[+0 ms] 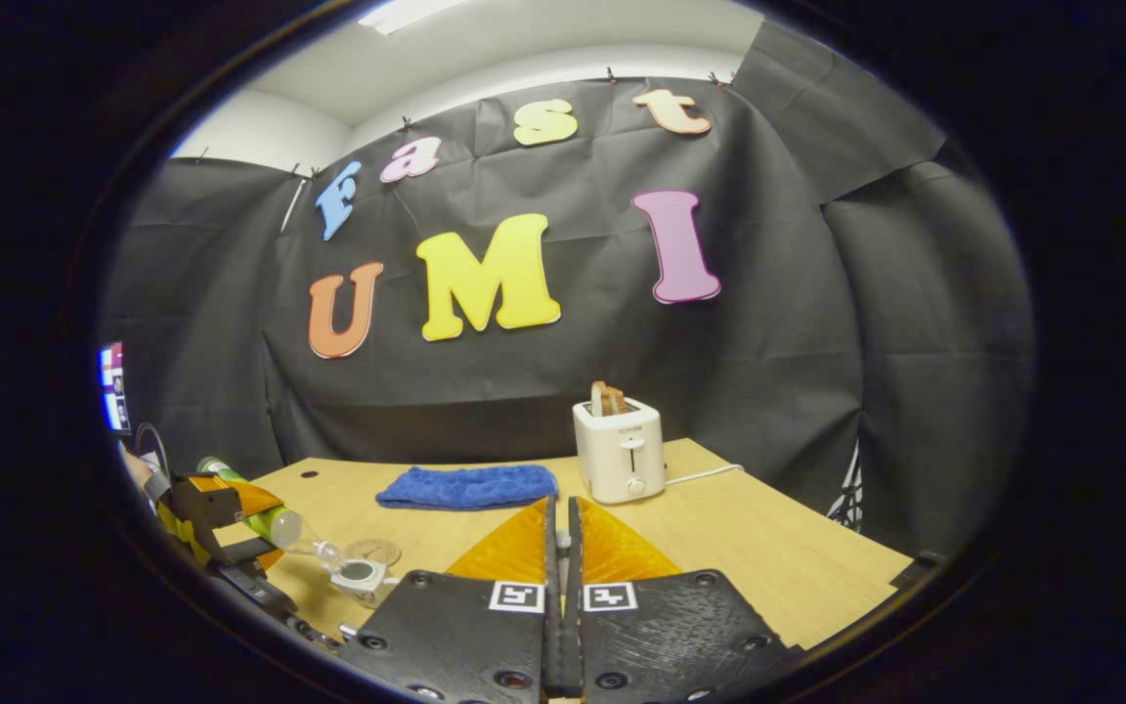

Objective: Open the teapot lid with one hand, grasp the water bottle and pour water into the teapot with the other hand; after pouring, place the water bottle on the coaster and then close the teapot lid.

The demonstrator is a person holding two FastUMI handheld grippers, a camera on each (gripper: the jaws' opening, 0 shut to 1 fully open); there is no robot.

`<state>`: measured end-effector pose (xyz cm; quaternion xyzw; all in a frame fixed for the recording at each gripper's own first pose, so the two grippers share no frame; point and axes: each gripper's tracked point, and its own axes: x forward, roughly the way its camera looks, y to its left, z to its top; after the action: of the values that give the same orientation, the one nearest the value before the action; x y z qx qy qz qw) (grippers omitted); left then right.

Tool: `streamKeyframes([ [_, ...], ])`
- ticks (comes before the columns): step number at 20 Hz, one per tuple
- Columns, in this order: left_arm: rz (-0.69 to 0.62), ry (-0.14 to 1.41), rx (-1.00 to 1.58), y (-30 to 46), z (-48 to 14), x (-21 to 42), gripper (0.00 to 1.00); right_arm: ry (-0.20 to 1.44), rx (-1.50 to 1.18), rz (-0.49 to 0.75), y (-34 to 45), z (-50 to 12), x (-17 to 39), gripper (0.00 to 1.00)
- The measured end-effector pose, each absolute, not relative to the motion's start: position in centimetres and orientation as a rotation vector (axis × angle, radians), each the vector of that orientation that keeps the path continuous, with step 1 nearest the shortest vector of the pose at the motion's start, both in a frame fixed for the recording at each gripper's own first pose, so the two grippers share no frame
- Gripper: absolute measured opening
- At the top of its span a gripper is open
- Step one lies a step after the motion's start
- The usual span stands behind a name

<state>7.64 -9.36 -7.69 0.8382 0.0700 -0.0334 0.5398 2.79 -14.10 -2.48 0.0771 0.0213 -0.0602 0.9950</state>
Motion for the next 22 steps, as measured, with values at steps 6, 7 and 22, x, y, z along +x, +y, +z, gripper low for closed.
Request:
streamKeyframes([
  [6,-0.056,0.181,2.119,-9.7,-6.8,7.6,0.71,0.050,0.149,-0.108,-13.7,-2.5,2.8,0.00],
  [7,-0.055,0.183,2.133,-9.7,-6.5,7.6,0.70,0.049,0.149,-0.105,-13.5,-2.6,2.8,0.00],
  [22,-0.014,0.175,2.261,-10.8,-4.6,7.2,0.71,0.063,0.176,-0.104,-14.0,-2.9,2.9,0.00],
])
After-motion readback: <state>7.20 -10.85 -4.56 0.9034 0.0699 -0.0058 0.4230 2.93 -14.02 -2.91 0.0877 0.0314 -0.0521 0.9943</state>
